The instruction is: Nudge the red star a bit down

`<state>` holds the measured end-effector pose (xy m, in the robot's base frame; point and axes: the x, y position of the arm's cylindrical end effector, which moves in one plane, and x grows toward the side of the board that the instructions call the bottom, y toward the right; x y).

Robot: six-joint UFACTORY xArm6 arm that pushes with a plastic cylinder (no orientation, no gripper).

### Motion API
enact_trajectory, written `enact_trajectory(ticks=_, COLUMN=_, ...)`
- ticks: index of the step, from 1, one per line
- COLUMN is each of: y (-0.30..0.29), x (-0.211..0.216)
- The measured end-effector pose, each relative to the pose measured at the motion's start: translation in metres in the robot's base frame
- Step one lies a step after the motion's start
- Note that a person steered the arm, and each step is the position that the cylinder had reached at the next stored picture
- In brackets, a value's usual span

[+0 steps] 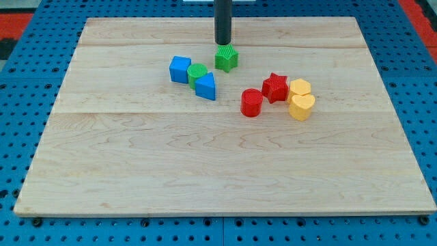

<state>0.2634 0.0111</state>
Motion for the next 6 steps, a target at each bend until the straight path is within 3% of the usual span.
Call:
enact_trajectory(ticks=2, y=-0.008, x=0.061)
enact_trajectory(ticks=4, y=0.041, x=0.072)
enact_trajectory(ticks=6, y=0.051, x=0.135)
